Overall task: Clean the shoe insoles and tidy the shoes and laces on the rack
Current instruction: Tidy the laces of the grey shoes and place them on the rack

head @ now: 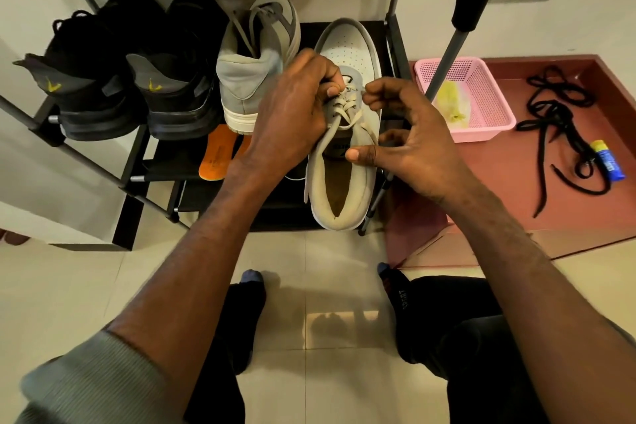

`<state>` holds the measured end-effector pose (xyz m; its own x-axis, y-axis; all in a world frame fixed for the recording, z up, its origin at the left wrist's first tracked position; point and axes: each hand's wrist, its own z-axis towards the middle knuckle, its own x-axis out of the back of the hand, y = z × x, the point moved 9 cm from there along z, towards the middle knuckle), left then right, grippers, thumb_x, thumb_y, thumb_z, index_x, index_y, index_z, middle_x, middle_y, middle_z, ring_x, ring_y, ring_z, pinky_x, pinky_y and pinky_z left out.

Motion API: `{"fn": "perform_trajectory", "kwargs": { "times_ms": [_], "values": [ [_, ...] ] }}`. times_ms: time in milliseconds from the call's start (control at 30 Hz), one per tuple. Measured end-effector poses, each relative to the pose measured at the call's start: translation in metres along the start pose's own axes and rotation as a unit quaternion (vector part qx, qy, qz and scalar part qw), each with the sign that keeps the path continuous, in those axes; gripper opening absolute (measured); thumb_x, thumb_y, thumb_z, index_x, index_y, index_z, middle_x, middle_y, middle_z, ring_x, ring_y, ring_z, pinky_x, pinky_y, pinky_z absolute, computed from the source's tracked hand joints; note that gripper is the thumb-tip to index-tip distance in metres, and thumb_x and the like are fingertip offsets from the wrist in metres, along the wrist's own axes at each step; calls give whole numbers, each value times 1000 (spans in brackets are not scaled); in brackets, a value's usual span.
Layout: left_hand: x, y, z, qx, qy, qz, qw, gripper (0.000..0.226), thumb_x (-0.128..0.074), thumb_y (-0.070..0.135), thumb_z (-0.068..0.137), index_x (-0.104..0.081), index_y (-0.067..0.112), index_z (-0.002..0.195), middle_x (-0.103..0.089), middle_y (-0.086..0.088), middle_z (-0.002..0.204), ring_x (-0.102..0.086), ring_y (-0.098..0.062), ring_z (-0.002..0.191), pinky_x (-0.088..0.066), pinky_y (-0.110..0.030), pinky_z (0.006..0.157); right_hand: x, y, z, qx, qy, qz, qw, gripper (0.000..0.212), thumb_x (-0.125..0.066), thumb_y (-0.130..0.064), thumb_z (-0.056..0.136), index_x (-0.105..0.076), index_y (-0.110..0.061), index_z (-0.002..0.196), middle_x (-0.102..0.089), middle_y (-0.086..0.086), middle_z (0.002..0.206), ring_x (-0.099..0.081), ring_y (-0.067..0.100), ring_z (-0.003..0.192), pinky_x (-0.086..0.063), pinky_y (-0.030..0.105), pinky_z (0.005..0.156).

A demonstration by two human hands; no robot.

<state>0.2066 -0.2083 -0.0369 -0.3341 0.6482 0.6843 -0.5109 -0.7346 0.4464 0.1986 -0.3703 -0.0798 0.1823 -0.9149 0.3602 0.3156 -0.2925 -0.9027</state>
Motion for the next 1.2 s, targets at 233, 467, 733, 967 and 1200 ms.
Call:
{"fn": "perform_trajectory", "kwargs": {
  "times_ms": [233, 467, 733, 967, 1200],
  "values": [
    [15, -8, -9, 36, -4, -134, 990, 13, -60, 3, 98, -67, 0, 108, -68, -7, 106, -65, -17, 101, -57, -40, 87, 5, -1, 3, 0, 18, 28, 999, 77, -92, -40, 69, -55, -21, 134, -64, -6, 129, -60, 13, 124, -61, 48, 88],
    [11, -4, -12, 31, 3, -111, 993, 8, -67, 7, 96, -70, 4, 102, -64, -7, 104, -62, -15, 96, -53, -28, 83, 2, -1, 2, 1, 5, 10, 1000, 79, -92, -42, 67, -55, -22, 135, -61, -8, 129, -58, 11, 125, -61, 42, 84],
    [4, -2, -14, 39, -23, -105, 993, 9, -52, -4, 98, -58, 0, 93, -56, -8, 96, -54, -17, 87, -49, -34, 73, -2, 1, 2, 6, 2, -7, 1000, 81, -93, -39, 64, -55, -22, 134, -59, -7, 131, -57, 12, 125, -60, 42, 86],
    [8, -13, -17, 55, -28, -145, 987, 11, -62, 4, 99, -67, 1, 108, -63, -10, 106, -60, -9, 100, -49, -18, 86, 0, 0, 2, 9, 2, -12, 1000, 80, -93, -39, 66, -55, -23, 134, -58, -8, 131, -57, 10, 124, -61, 43, 85],
    [5, -18, -19, 103, -19, -158, 982, 5, -63, 7, 97, -68, 6, 100, -60, -6, 103, -58, -7, 94, -48, -18, 83, -2, -2, 1, 11, -3, -21, 1000, 79, -95, -35, 67, -55, -23, 134, -58, -8, 131, -56, 9, 125, -61, 42, 87]
  ]
}}
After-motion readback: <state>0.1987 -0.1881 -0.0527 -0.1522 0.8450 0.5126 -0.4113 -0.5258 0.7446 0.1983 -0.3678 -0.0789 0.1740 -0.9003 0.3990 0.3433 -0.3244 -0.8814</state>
